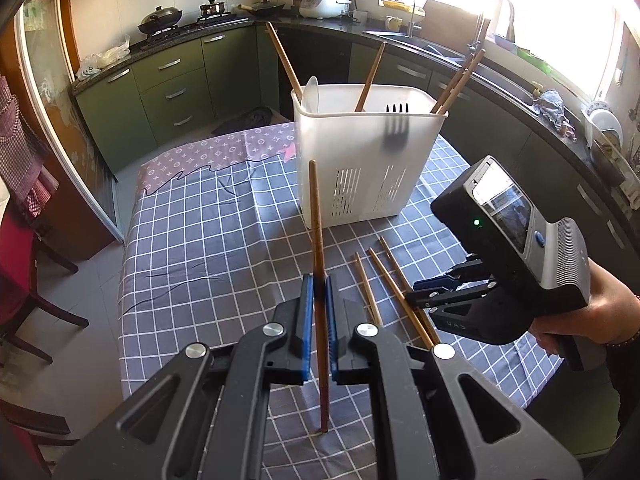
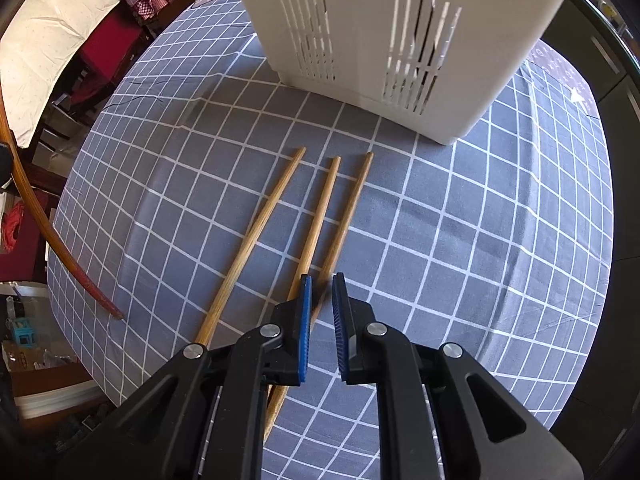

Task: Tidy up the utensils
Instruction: 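Lift the chopstick with the left tool while the right tool closes on another chopstick, then lift the right tool's chopstick and carry both chopsticks to the white caddy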

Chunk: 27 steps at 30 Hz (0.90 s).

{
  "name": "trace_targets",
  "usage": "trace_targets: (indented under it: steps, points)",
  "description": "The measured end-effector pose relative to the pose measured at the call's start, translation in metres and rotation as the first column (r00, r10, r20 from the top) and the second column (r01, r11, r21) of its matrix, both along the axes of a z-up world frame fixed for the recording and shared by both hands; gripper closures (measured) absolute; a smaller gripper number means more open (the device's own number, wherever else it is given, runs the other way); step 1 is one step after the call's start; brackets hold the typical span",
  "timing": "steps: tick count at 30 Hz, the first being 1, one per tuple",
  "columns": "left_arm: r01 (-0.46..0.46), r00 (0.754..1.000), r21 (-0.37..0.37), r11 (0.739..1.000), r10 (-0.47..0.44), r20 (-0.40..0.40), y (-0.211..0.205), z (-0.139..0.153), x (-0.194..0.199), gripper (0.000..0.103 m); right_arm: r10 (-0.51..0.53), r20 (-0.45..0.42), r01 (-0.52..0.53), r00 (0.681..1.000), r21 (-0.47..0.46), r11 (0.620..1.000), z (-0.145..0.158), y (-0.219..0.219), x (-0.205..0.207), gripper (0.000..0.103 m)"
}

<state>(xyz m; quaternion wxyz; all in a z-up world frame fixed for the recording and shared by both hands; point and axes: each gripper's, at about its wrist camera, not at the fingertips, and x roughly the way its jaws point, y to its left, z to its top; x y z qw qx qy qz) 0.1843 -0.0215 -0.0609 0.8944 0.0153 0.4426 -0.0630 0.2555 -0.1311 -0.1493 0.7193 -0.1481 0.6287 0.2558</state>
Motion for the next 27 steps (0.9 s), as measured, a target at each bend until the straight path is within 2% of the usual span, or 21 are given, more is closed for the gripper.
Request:
trace_targets:
  steps: [6,10,16,20,24,27]
  points:
    - [0.009,1.000,0.007,1.000,-0.009,0.000,-0.003,0.001,-0.001,0.097,0.019,0.035,-0.018,0.999,-0.037,0.999,-0.003,0.017,-0.001,0.093]
    - [0.010,1.000,0.006,1.000,-0.010,0.000,-0.004,0.002,-0.001,0.097,-0.003,0.055,0.002,0.999,0.010,1.000,0.004,0.010,-0.005,0.096]
    - [0.011,1.000,0.008,1.000,-0.011,0.010,-0.003,0.009,-0.004,0.097,-0.044,0.128,0.023,0.991,0.159,0.987,0.051,-0.023,-0.021,0.096]
    - [0.013,1.000,-0.001,1.000,-0.013,0.025,-0.001,0.017,-0.010,0.097,-0.075,0.208,0.021,0.975,0.251,0.968,0.088,-0.047,-0.043,0.096]
    - [0.021,0.999,0.004,1.000,-0.021,0.039,-0.002,0.025,-0.017,0.097,-0.096,0.282,0.009,0.954,0.296,0.955,0.120,-0.076,-0.068,0.096]
    - [0.028,0.998,0.005,1.000,-0.028,0.049,-0.003,0.031,-0.022,0.097,-0.113,0.310,0.007,0.944,0.324,0.946,0.131,-0.093,-0.081,0.096]
